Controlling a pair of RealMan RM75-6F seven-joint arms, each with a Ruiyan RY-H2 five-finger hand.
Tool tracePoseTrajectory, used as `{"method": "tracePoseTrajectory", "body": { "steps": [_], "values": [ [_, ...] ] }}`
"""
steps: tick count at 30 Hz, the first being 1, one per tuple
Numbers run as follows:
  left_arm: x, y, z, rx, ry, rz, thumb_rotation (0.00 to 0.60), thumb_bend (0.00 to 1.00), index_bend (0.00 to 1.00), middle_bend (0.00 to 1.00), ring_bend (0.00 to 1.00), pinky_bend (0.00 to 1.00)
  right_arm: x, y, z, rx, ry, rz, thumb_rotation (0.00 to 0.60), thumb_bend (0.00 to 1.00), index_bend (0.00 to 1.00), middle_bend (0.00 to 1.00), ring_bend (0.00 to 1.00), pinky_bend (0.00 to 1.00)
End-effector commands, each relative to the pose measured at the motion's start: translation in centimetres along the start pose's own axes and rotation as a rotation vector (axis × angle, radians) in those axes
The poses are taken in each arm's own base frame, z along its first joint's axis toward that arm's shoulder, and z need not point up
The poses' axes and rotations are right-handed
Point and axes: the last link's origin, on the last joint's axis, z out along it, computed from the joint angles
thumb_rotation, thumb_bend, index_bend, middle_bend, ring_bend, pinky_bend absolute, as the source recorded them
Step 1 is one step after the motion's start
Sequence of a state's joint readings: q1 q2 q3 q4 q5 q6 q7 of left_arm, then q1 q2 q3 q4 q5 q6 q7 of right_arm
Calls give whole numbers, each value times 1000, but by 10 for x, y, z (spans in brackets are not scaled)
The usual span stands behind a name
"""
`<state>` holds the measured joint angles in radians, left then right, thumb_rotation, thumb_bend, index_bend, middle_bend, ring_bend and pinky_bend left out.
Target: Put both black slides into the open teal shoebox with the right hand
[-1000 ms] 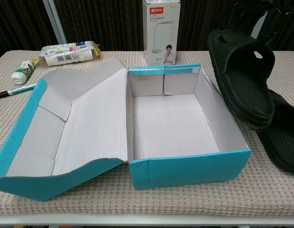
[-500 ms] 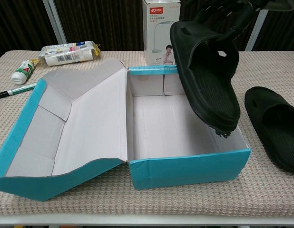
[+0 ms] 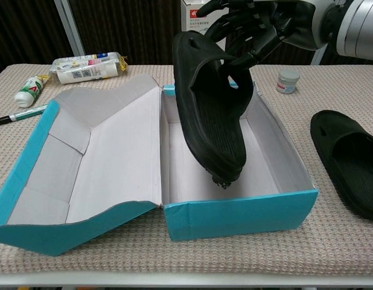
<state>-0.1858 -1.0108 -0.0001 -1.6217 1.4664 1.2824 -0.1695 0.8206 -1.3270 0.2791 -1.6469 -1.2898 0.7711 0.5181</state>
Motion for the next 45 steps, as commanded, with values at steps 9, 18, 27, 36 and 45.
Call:
{"method": "tracePoseTrajectory", "body": {
  "steps": [9, 18, 27, 36, 45],
  "values": [
    [-1, -6, 2, 6, 14, -1, 600, 89, 268, 242, 159, 205, -19, 23, 16, -6, -12, 57, 600, 104, 144, 407, 148, 259],
    [-1, -8, 3, 4, 36, 11, 600, 90, 270, 242, 159, 205, -28, 28, 30, 4, -41, 93, 600, 98, 144, 407, 148, 259],
    [-1, -10, 5, 6, 46, 24, 600, 89, 271, 242, 159, 205, -40, 30, 42, 17, -66, 93, 600, 95, 144, 406, 148, 259],
    [-3, -15, 7, 14, 59, 56, 600, 89, 271, 242, 159, 206, -48, 31, 57, 27, -72, 78, 600, 95, 144, 406, 148, 259],
    [-6, -16, 11, 3, 71, 69, 600, 89, 271, 243, 159, 206, -56, 39, 61, 22, -80, 63, 600, 93, 144, 406, 148, 259]
  ]
}}
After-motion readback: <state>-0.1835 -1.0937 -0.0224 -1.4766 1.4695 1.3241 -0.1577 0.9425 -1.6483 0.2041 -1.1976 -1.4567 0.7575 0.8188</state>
